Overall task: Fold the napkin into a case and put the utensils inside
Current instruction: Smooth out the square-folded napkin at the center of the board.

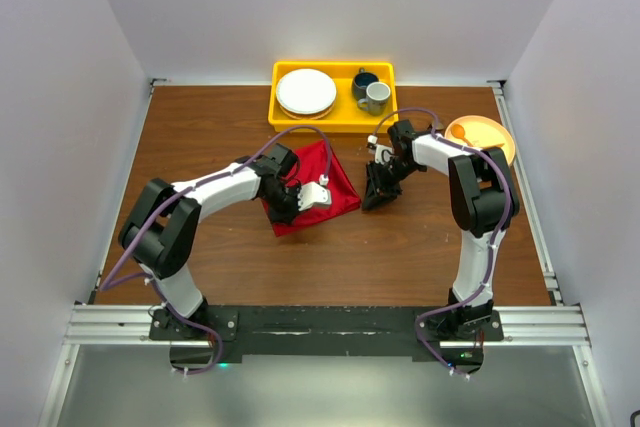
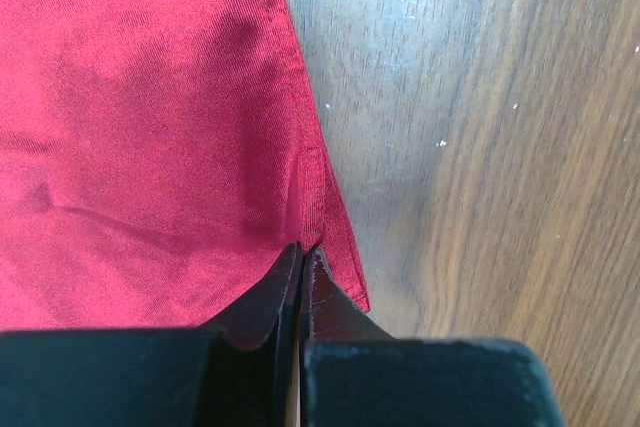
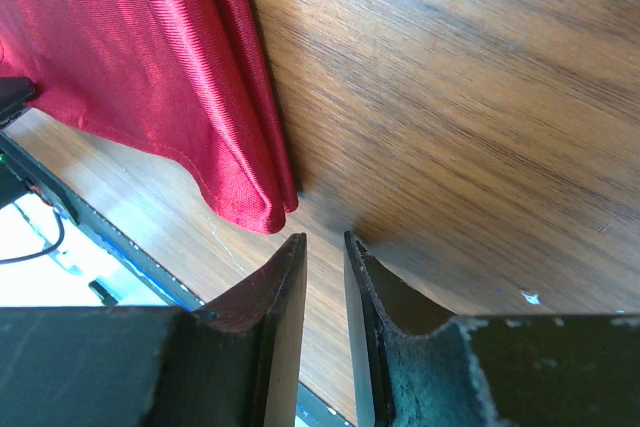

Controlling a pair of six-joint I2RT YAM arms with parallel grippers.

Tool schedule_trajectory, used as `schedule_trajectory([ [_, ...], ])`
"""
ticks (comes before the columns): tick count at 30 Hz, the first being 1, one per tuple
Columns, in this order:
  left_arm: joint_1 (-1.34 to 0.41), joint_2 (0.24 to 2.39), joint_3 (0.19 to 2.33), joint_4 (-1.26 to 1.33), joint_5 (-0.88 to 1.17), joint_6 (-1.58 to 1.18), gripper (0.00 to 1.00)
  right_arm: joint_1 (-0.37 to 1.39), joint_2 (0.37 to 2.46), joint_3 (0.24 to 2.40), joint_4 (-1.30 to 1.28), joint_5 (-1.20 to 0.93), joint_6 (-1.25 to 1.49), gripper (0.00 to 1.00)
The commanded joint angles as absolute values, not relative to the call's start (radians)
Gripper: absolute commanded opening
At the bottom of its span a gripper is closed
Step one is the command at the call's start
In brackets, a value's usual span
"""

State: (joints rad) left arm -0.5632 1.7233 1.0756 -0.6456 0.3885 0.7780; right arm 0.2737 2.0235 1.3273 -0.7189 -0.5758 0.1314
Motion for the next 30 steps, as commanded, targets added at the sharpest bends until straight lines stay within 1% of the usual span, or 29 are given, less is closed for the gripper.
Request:
schedule_trajectory([
  [1, -0.558, 1.684, 1.101, -0.653, 0.413, 0.782, 0.00, 0.272, 2.049, 1.355, -0.706, -0.552, 0.123, 0.27],
  [10, -0.558, 1.632, 1.086, -0.699, 0.407, 0.830, 0.00, 0.271, 2.054, 1.362, -0.704, -0.549, 0.126, 0.26],
  [17, -0.558, 1.655, 1.072, -0.712, 0.414, 0.854, 0.00, 0.270, 2.057, 1.367, -0.704, -0.548, 0.129, 0.26],
  [26, -0.558, 1.683, 1.009, -0.661, 0.387, 0.874, 0.00, 0.270, 2.051, 1.377, -0.716, -0.538, 0.115, 0.26],
  [30, -0.540, 1.680, 1.025, -0.646, 0.410, 0.853, 0.00, 0.272, 2.039, 1.374, -0.716, -0.584, 0.103, 0.27],
])
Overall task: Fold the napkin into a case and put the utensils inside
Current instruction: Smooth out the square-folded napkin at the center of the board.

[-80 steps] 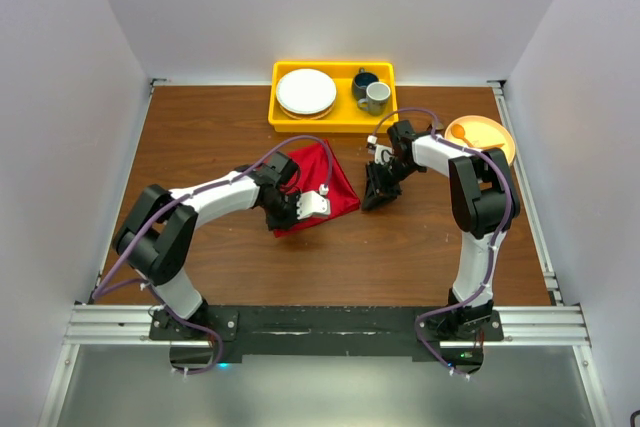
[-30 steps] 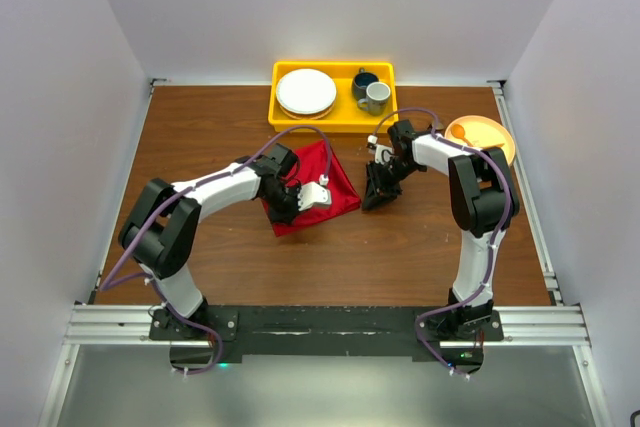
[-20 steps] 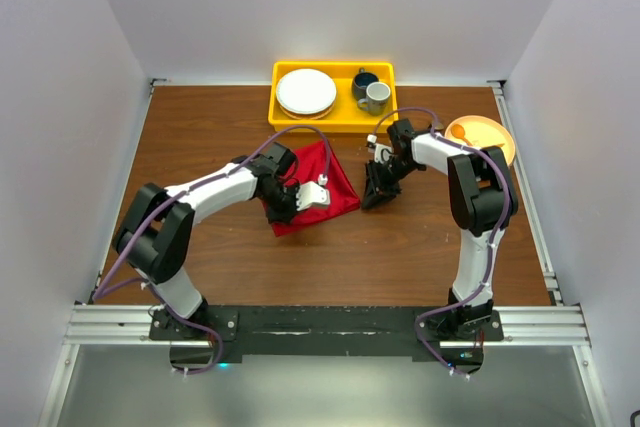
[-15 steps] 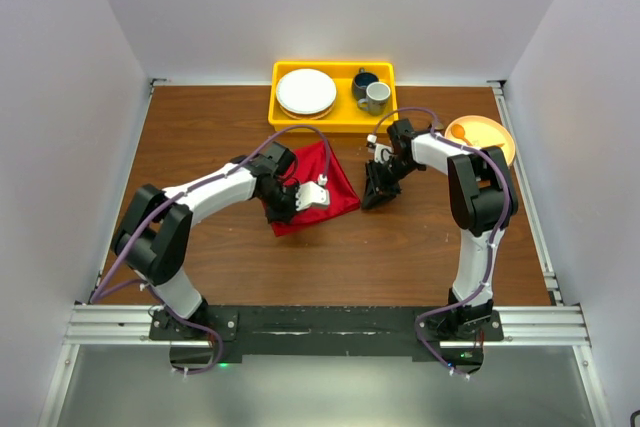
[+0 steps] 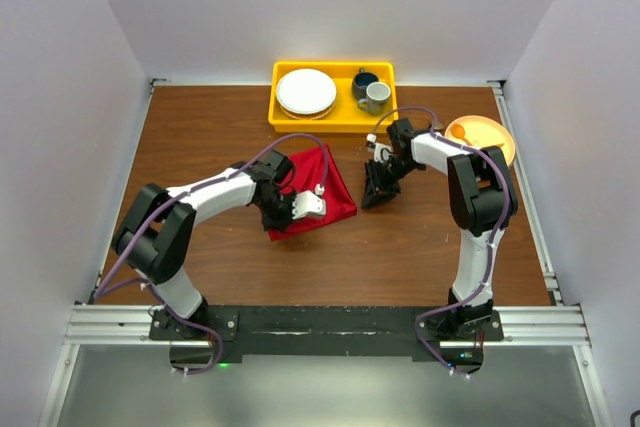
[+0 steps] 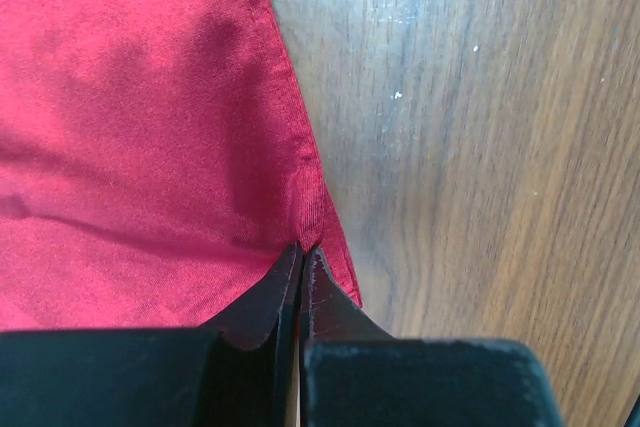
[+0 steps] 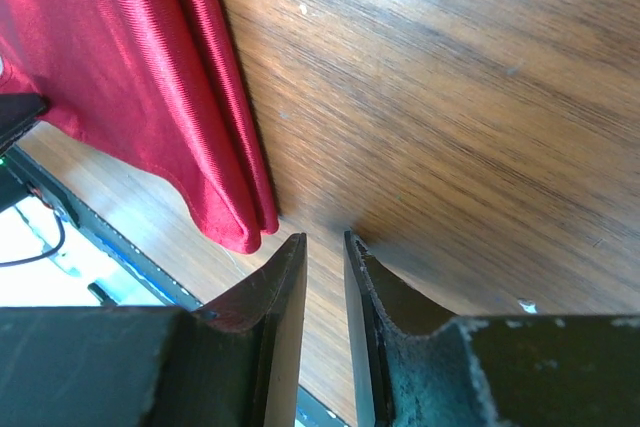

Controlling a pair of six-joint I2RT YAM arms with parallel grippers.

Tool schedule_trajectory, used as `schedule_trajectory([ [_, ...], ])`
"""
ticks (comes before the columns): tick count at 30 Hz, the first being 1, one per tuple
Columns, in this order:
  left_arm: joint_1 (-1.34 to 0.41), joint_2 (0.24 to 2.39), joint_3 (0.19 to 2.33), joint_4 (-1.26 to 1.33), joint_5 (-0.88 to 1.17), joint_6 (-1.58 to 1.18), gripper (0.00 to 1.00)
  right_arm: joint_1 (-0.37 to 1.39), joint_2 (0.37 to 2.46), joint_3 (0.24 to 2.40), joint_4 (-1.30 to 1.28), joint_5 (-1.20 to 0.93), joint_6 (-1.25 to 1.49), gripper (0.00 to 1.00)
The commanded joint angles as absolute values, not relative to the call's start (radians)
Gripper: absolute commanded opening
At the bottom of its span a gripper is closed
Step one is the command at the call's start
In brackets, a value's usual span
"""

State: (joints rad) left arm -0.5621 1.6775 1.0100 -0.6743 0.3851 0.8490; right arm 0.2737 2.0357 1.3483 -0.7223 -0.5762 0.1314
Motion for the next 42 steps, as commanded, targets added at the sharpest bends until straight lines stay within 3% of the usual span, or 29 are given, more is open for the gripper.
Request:
schedule_trajectory([
  [1, -0.540, 1.681, 1.031, -0.650, 0.419, 0.851, 0.00, 0.273, 2.030, 1.367, -0.709, -0.594, 0.110, 0.26],
  [19, -0.534, 1.700, 1.048, -0.658, 0.436, 0.845, 0.00, 0.284, 2.112, 1.330, -0.644, -0.701, 0.206, 0.22],
  [33, -0.531, 1.703, 1.040, -0.655, 0.434, 0.850, 0.00, 0.288, 2.103, 1.321, -0.647, -0.726, 0.213, 0.31],
  [37, -0.529, 1.703, 1.040, -0.655, 0.434, 0.848, 0.00, 0.296, 2.118, 1.318, -0.641, -0.726, 0.219, 0.29],
  [42, -0.526, 1.700, 1.037, -0.658, 0.436, 0.850, 0.00, 0.298, 2.131, 1.327, -0.640, -0.727, 0.227, 0.20],
])
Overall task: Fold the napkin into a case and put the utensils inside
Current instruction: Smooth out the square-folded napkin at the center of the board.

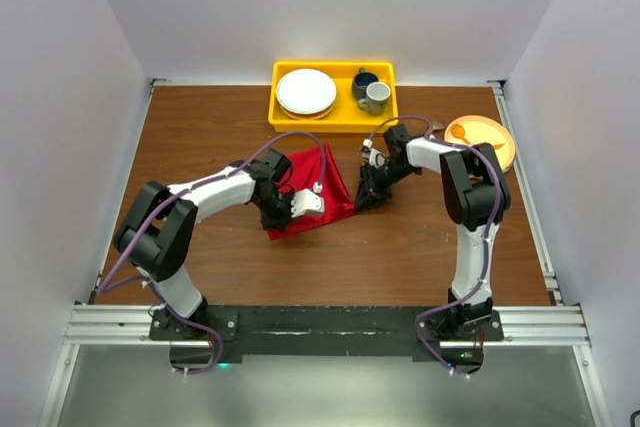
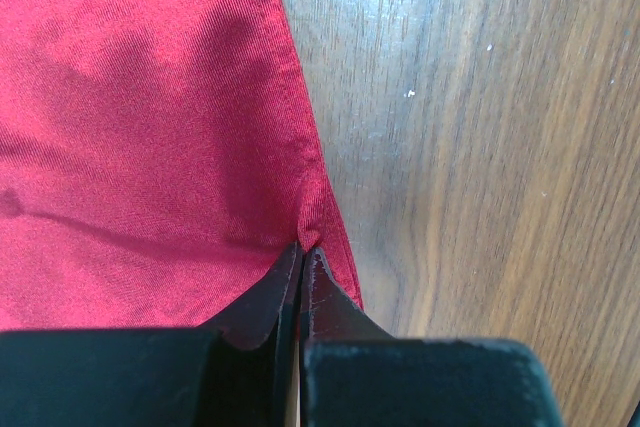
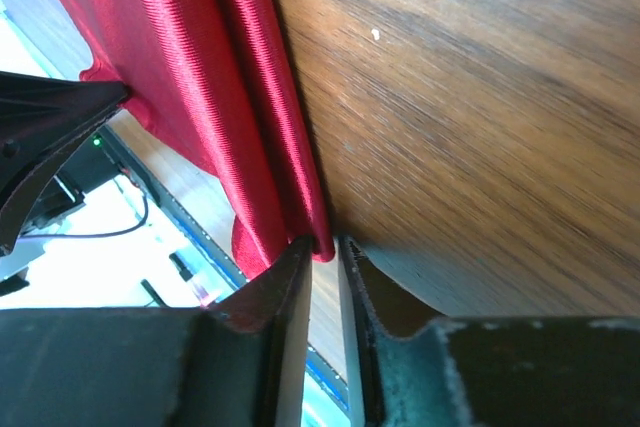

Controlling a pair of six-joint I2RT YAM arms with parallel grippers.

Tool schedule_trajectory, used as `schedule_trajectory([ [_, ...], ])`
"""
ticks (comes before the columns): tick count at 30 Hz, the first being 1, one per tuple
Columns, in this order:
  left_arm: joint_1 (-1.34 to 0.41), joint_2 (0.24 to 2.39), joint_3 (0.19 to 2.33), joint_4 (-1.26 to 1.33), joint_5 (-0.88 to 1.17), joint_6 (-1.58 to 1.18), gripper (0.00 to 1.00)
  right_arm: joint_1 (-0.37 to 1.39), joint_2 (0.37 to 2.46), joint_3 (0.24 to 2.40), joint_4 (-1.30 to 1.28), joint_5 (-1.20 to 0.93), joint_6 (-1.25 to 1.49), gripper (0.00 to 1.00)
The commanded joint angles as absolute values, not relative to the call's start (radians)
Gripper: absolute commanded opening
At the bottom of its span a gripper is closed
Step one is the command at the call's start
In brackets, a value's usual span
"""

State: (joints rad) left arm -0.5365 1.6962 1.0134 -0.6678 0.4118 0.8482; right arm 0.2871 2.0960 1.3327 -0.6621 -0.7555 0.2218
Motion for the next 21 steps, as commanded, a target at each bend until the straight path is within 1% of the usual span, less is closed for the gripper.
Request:
schedule_trajectory([
  [1, -0.526, 1.700, 1.037, -0.657, 0.437, 0.850, 0.00, 0.298, 2.132, 1.331, -0.641, -0.726, 0.229, 0.19],
  [2, -0.525, 1.698, 1.038, -0.658, 0.437, 0.850, 0.00, 0.298, 2.135, 1.331, -0.640, -0.723, 0.229, 0.17],
  [3, -0.526, 1.698, 1.039, -0.661, 0.437, 0.851, 0.00, 0.298, 2.138, 1.335, -0.641, -0.723, 0.230, 0.12],
  [5, -0.525, 1.695, 1.037, -0.664, 0.437, 0.850, 0.00, 0.298, 2.141, 1.338, -0.641, -0.723, 0.232, 0.06],
  [6, -0.523, 1.692, 1.035, -0.664, 0.437, 0.853, 0.00, 0.298, 2.143, 1.341, -0.643, -0.723, 0.229, 0.00],
  [21, -0.512, 1.689, 1.026, -0.693, 0.423, 0.893, 0.00, 0.293, 2.135, 1.358, -0.649, -0.693, 0.230, 0.00],
])
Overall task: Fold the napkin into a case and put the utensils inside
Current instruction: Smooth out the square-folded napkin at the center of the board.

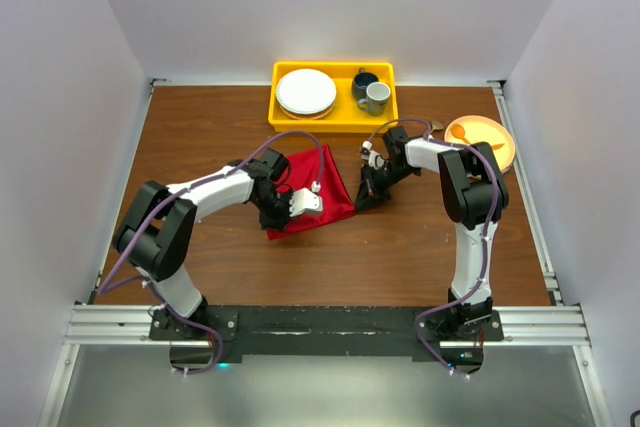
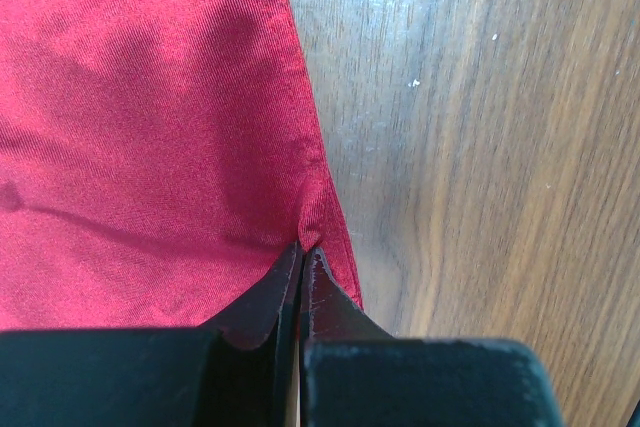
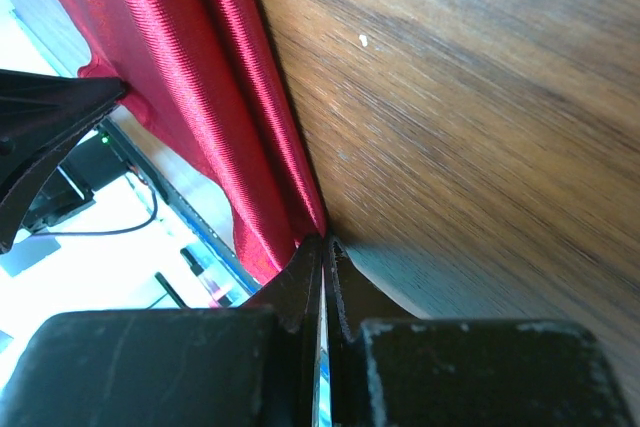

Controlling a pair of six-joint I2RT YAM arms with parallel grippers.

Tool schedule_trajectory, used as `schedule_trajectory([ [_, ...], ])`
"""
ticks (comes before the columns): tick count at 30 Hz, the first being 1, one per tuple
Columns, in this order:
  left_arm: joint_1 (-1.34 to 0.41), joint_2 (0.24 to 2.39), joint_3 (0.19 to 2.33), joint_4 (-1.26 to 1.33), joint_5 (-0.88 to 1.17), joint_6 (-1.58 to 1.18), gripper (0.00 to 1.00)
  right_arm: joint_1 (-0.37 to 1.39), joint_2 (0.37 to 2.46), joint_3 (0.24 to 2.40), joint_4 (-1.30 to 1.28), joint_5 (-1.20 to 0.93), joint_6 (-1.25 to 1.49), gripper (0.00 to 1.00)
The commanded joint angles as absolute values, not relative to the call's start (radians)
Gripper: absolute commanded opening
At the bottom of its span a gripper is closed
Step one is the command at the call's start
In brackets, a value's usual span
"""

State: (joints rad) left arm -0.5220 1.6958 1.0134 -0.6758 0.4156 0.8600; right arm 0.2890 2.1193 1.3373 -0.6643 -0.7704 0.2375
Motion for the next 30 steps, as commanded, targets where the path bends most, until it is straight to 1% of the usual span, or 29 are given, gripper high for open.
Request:
schedule_trajectory([
  [1, -0.512, 1.687, 1.026, -0.693, 0.426, 0.894, 0.00, 0.293, 2.134, 1.358, -0.652, -0.689, 0.226, 0.00],
  [11, -0.512, 1.658, 1.008, -0.715, 0.416, 0.923, 0.00, 0.291, 2.129, 1.348, -0.654, -0.676, 0.218, 0.00],
  [22, -0.511, 1.672, 1.017, -0.723, 0.417, 0.927, 0.00, 0.293, 2.118, 1.345, -0.660, -0.676, 0.207, 0.00],
  [25, -0.512, 1.683, 1.031, -0.738, 0.433, 0.922, 0.13, 0.291, 2.112, 1.345, -0.663, -0.684, 0.203, 0.00],
  [26, -0.512, 1.684, 1.031, -0.742, 0.437, 0.922, 0.23, 0.293, 2.109, 1.344, -0.667, -0.684, 0.198, 0.00],
  [28, -0.512, 1.668, 1.026, -0.742, 0.449, 0.928, 0.32, 0.291, 2.091, 1.335, -0.675, -0.678, 0.181, 0.00],
  [29, -0.514, 1.658, 1.025, -0.750, 0.456, 0.930, 0.40, 0.293, 2.085, 1.333, -0.684, -0.678, 0.175, 0.00],
  [30, -0.512, 1.651, 1.025, -0.753, 0.471, 0.930, 0.44, 0.293, 2.077, 1.324, -0.693, -0.675, 0.158, 0.00],
])
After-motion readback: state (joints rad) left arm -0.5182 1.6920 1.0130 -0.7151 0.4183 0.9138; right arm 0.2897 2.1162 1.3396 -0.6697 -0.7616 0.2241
